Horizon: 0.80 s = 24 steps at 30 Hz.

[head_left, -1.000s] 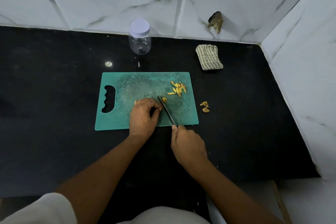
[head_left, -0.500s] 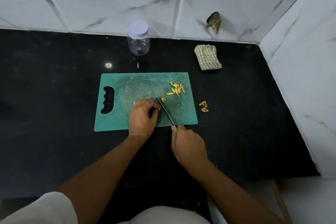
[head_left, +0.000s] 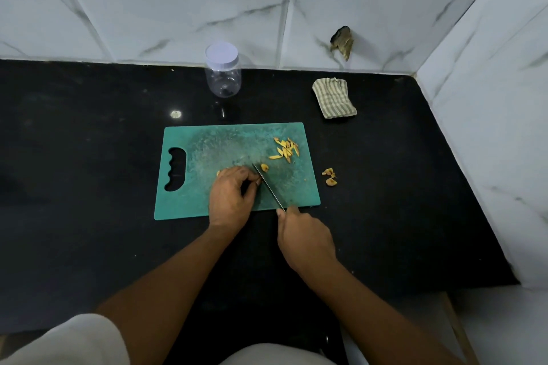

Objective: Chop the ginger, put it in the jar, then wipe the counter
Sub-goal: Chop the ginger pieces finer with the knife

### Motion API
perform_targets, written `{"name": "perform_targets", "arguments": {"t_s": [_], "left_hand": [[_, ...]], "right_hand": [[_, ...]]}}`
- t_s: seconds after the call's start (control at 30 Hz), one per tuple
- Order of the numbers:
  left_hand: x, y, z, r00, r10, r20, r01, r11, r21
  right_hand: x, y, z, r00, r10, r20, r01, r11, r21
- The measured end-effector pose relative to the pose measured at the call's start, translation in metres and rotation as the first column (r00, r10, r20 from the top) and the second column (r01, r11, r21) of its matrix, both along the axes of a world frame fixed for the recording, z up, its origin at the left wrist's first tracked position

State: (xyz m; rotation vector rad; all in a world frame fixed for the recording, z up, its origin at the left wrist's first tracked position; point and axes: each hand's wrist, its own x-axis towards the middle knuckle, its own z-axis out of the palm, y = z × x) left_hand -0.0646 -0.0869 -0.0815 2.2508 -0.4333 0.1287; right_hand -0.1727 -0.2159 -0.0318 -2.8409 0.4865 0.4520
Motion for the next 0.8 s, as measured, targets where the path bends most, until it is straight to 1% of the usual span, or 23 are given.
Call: {"name": "perform_targets", "arguments": {"t_s": [0.1, 0.27, 0.47, 0.63, 0.8], "left_hand": [[0.001, 0.0, -0.002, 1.0, 0.011, 0.001, -0.011, 1.0, 0.018], [0.001, 0.0, -0.003, 1.0, 0.013, -0.005, -0.013, 1.0, 0.019], [0.0, 0.0, -0.002, 1.0, 0.02, -0.019, -0.019, 1.0, 0.007], [-0.001, 0.0, 0.001, 1.0, 0.021, -0.01, -0.021, 1.0, -0.005], [-0.001, 0.0, 0.001, 0.999, 0.028, -0.033, -0.028, 1.0, -0.009]], "right_hand": [[-0.004, -0.003, 0.001, 1.0, 0.003, -0.03, -0.003, 1.0, 0.007], [0.014, 0.006, 0.003, 1.0, -0.014, 0.006, 0.014, 1.0, 0.008], [0.002, -0.004, 0.002, 0.999, 0.026, -0.048, -0.027, 0.999, -0.017], [0.012, 0.002, 0.001, 1.0, 0.008, 0.021, -0.008, 1.0, -0.005], [0.001, -0.005, -0.001, 1.0, 0.025, -0.017, -0.026, 1.0, -0.016]]}}
